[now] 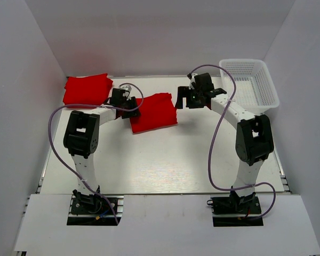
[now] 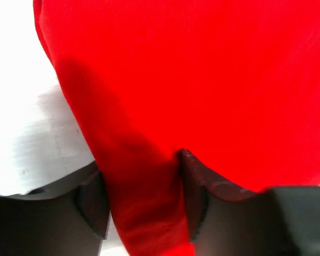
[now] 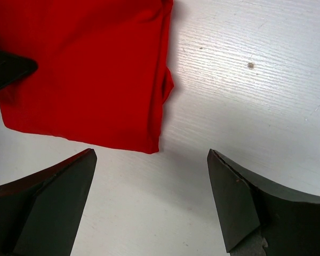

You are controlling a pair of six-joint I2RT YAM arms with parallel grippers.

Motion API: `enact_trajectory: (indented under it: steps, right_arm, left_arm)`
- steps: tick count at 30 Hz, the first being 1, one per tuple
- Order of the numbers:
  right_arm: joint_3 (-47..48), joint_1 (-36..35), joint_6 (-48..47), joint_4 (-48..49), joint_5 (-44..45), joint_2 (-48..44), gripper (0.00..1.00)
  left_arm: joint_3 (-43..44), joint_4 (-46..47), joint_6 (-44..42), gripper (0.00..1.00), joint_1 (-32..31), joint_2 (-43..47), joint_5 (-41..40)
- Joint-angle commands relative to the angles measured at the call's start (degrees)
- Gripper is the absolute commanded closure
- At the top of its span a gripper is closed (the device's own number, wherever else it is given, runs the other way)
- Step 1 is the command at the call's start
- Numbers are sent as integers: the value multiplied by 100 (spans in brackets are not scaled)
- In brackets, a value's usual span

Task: Fold and stack the t-shirts
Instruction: Put the neatly folded tshirt into the corner of the board with the left arm

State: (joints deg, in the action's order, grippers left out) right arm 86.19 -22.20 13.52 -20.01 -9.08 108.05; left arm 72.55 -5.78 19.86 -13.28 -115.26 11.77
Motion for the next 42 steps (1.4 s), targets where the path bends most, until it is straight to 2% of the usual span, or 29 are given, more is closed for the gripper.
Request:
enact_trajectory:
  steps: [1,2,6,7,8,11,18,25,34,42]
  right_arm:
    - [-103,13,45,190,99,-346,10]
    - [-103,5,37,173,117,-407,10]
    - [-225,-4,28,190,248,-548,10]
    - [-243,5,37,199,292,-557,10]
    - [-287,22,28,208,319,-574,10]
    - [-375,14,10,199,460,-653,10]
    - [-832,14,28,313,671,-1039,10]
    - [-1324,14,72,331,882,-1462,10]
    - [-2017,14,256,305,1329,-2323,10]
    - [-2124,31,257,147,1664,-2447,10]
  left_arm:
    - [100,-424,9,42,-105,-286,-210]
    - [101,-485,9,46,-105,-373,-210]
    - [302,-678,71,73,-105,-515,-219]
    - [364,-679,71,92,-105,-515,-167]
    - [365,-679,19,99,-105,-515,-166]
    - [487,-679,-244,100,-105,-375,-166]
    - [1120,-827,-1649,100,-52,180,-228]
    - [1797,-1249,-2671,100,62,574,-272]
    - [3167,-2206,-3426,100,299,461,-491]
    - [4292,-2718,-4243,100,546,-13,-369]
